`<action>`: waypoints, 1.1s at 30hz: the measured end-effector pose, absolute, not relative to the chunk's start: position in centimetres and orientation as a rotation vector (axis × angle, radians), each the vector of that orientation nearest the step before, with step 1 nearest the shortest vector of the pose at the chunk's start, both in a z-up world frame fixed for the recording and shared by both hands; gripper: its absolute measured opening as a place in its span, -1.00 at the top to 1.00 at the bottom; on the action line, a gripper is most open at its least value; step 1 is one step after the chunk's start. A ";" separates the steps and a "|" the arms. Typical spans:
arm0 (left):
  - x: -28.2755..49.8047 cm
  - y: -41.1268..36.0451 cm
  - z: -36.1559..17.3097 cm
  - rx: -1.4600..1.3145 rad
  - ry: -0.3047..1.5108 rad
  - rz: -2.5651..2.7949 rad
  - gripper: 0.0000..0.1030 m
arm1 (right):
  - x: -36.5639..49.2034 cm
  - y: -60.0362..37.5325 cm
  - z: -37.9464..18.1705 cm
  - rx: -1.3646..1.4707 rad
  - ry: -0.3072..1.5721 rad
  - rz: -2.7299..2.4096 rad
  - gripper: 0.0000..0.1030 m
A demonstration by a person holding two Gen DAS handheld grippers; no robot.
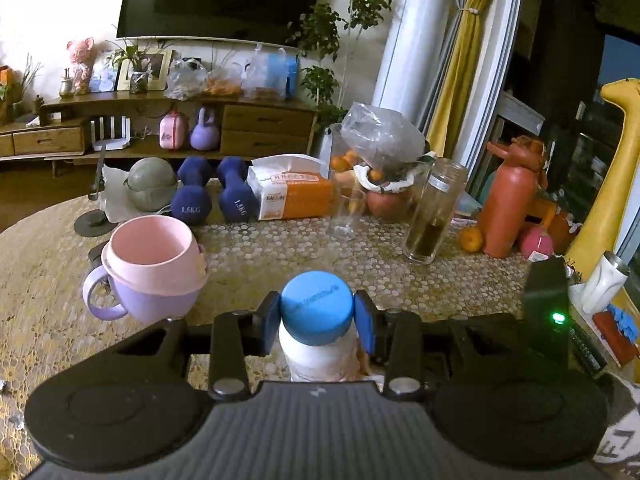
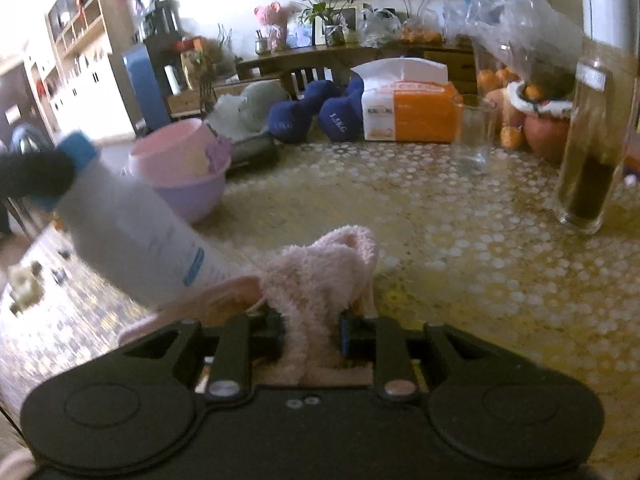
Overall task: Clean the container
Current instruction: 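Rub the pink towel along the bottle body with the right tool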
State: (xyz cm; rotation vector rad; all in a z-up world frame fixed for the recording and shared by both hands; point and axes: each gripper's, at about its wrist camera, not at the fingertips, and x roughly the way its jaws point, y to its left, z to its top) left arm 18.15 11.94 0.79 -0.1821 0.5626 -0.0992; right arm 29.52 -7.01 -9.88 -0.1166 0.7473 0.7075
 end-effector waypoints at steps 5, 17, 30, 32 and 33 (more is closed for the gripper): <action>19.0 11.9 0.9 -0.192 0.576 -0.095 0.27 | 27.1 -9.2 -7.4 -0.037 0.662 0.722 0.59; 19.7 11.8 1.1 -0.186 0.591 -0.076 0.26 | 23.9 -7.3 -4.2 0.010 0.616 0.907 0.59; 19.8 12.5 0.9 -0.207 0.591 -0.088 0.27 | 28.1 -7.0 -9.5 -0.010 0.783 0.784 0.58; 19.6 12.3 0.9 -0.211 0.588 -0.093 0.27 | 28.8 -7.0 -10.7 -0.033 0.813 0.754 0.58; 19.4 12.2 0.8 -0.209 0.587 -0.094 0.27 | 28.9 -7.1 -11.2 -0.043 0.821 0.747 0.58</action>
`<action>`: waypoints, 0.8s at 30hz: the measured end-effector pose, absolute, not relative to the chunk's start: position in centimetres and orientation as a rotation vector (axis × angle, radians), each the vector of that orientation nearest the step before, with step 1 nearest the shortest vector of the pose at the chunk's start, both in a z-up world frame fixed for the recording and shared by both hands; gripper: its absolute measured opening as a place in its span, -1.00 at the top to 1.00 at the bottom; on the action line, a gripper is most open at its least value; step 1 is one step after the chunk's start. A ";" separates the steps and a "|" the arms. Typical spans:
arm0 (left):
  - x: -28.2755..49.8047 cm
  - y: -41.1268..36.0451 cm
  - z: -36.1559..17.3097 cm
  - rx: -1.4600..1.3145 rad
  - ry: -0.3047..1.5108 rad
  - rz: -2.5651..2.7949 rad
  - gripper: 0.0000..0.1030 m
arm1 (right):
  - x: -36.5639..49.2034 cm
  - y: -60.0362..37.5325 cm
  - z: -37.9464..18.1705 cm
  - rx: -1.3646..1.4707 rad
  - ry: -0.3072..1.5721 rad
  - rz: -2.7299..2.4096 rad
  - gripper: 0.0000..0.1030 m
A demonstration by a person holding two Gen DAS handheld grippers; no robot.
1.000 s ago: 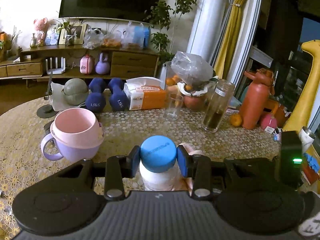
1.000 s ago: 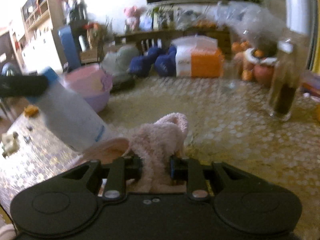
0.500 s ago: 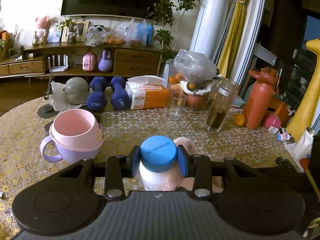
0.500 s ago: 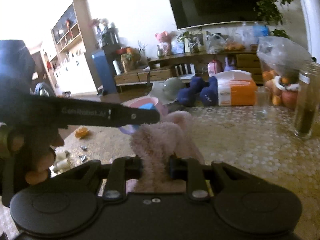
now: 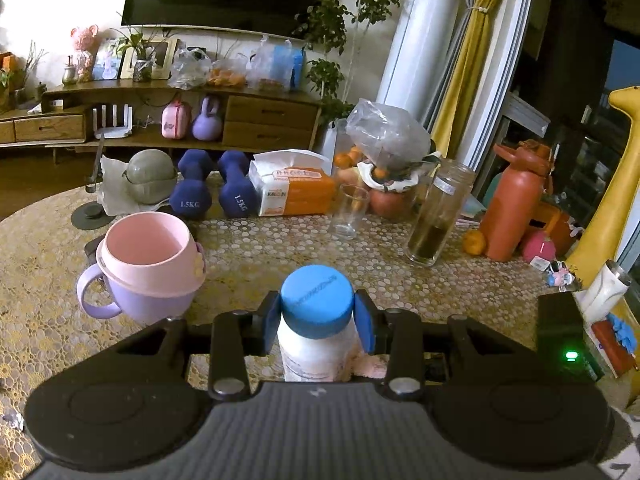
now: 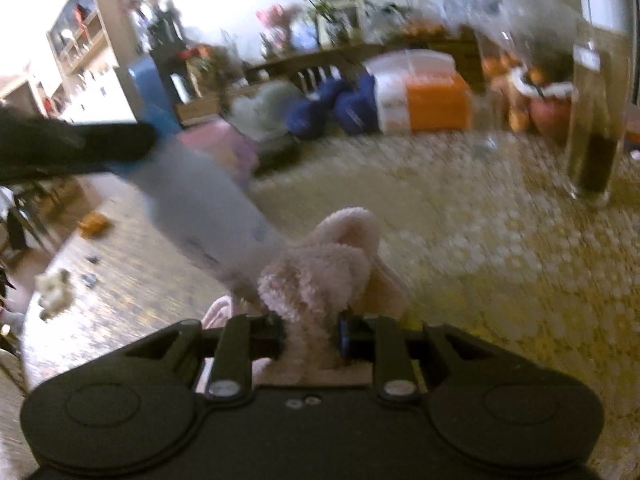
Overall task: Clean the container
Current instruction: 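Rub the pink towel along the bottle body with the right tool, then wipe the bottle side with the towel in the right tool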
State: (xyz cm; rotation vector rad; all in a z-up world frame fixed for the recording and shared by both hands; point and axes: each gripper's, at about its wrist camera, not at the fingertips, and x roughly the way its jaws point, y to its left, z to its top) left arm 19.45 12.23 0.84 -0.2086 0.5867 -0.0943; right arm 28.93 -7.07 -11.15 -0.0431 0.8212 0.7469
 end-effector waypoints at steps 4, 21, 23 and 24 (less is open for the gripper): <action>18.8 11.9 0.7 -0.208 0.580 -0.096 0.26 | 28.8 -8.2 -10.6 -0.026 0.808 0.758 0.58; 12.0 12.3 -1.5 -0.324 0.597 -0.064 0.26 | 25.7 -7.7 -0.5 -0.121 0.603 1.139 0.58; 11.4 12.2 -1.9 -0.332 0.609 -0.063 0.26 | 25.4 -6.2 -0.9 -0.156 0.626 1.173 0.58; 11.0 12.2 -2.2 -0.341 0.618 -0.062 0.26 | 25.3 -5.7 -1.2 -0.166 0.639 1.180 0.58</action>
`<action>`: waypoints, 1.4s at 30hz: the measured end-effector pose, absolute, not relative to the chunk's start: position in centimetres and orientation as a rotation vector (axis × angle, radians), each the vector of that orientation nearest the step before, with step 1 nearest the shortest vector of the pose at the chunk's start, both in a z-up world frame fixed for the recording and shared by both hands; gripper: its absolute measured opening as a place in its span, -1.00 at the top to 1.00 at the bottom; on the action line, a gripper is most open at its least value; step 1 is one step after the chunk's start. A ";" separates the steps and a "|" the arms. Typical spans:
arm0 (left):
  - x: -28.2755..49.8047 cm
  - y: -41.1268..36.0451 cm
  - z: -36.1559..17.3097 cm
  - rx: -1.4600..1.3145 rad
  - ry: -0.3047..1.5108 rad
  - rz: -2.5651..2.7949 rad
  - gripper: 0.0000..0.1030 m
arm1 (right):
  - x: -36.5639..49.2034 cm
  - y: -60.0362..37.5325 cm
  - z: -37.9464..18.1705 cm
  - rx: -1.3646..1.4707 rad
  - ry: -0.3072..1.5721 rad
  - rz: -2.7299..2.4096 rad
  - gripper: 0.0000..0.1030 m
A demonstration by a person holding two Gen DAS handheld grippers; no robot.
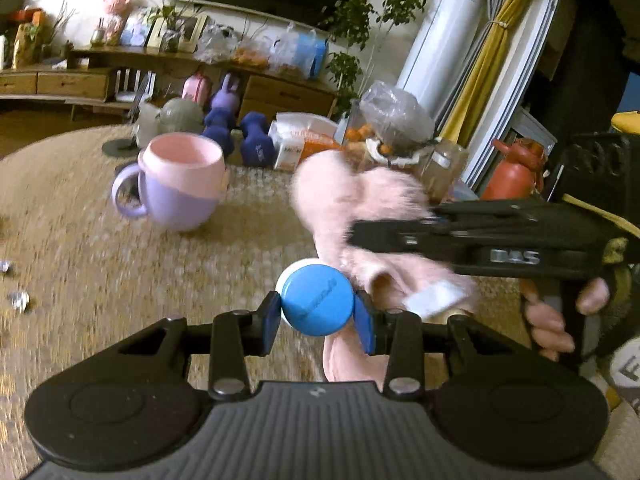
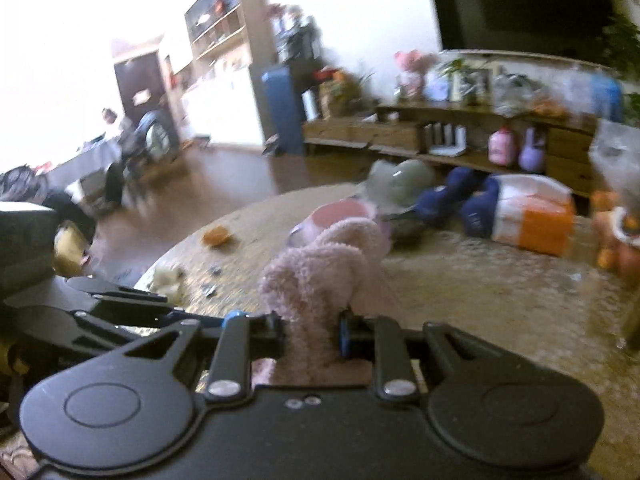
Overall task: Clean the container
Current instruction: 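Wipe the bottle side with the towel in the right tool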
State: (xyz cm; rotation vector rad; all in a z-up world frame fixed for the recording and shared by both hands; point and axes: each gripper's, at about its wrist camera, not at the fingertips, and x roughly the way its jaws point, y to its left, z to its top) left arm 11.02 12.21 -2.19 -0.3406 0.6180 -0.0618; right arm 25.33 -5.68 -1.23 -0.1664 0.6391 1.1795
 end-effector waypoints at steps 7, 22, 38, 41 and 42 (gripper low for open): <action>9.8 12.9 -4.2 -0.434 0.687 -0.053 0.26 | 25.6 -3.8 -3.9 -0.181 0.725 1.164 0.58; 9.6 13.5 -6.3 -0.501 0.740 -0.064 0.26 | 29.7 -3.8 -7.3 -0.227 0.783 0.906 0.57; 10.1 14.1 -5.1 -0.504 0.706 -0.054 0.26 | 22.3 -6.4 -1.7 -0.584 0.638 1.211 0.58; 10.4 14.2 -4.7 -0.500 0.700 -0.053 0.26 | 20.5 -5.2 -1.4 -0.671 0.613 1.301 0.58; 10.4 14.2 -4.6 -0.498 0.699 -0.055 0.26 | 20.2 -4.8 -1.6 -0.692 0.607 1.311 0.58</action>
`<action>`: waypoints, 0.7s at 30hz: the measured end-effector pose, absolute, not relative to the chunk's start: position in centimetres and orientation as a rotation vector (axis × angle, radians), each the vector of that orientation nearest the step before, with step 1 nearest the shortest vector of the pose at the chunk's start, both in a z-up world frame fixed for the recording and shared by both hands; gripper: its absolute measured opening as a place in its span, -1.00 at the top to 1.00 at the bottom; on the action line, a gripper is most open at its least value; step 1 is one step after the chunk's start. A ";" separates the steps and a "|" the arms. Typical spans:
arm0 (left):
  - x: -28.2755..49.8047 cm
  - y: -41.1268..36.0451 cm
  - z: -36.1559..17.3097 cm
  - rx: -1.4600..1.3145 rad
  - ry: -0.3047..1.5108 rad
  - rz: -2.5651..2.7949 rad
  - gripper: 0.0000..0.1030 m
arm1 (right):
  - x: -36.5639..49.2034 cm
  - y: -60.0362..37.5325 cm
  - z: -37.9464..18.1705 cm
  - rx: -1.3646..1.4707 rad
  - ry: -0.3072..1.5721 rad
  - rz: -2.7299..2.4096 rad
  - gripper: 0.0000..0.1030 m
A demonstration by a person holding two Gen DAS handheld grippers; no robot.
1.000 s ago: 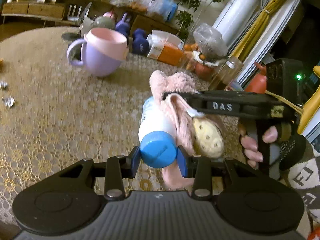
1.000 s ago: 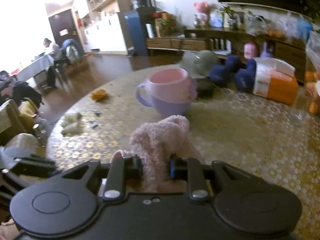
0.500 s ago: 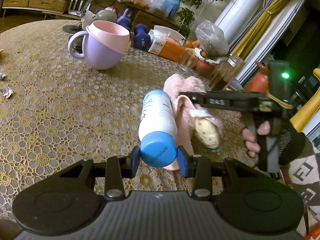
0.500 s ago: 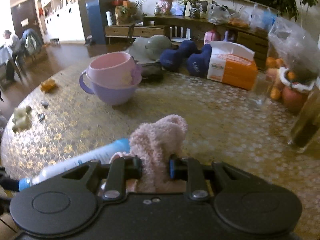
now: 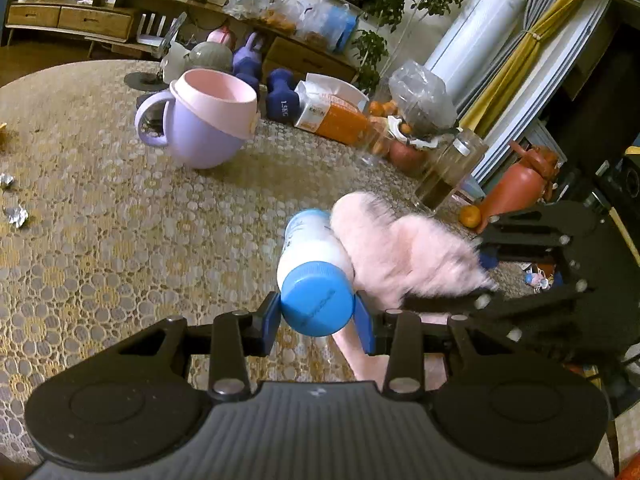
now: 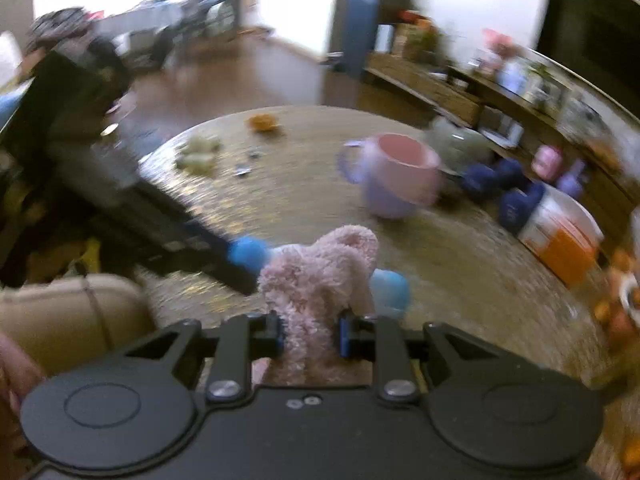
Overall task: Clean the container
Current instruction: 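Wipe the bottle side with the towel in the right tool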
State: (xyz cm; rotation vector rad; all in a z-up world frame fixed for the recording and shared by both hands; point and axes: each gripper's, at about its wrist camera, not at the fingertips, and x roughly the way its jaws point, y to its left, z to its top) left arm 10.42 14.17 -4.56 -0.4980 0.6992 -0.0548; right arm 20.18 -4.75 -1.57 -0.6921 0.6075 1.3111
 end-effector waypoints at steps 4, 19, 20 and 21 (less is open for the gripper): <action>10.7 14.1 -4.2 -0.482 0.696 -0.055 0.27 | 20.2 -2.9 -2.8 -0.744 0.623 1.318 0.58; 11.3 15.1 -3.5 -0.502 0.680 -0.046 0.27 | 25.4 -1.7 -5.2 -0.753 0.694 1.204 0.57; 11.3 15.1 -3.5 -0.502 0.682 -0.046 0.27 | 25.7 -1.7 -5.4 -0.751 0.700 1.192 0.57; 11.3 15.2 -3.6 -0.505 0.686 -0.046 0.27 | 26.1 -1.7 -5.8 -0.750 0.708 1.178 0.57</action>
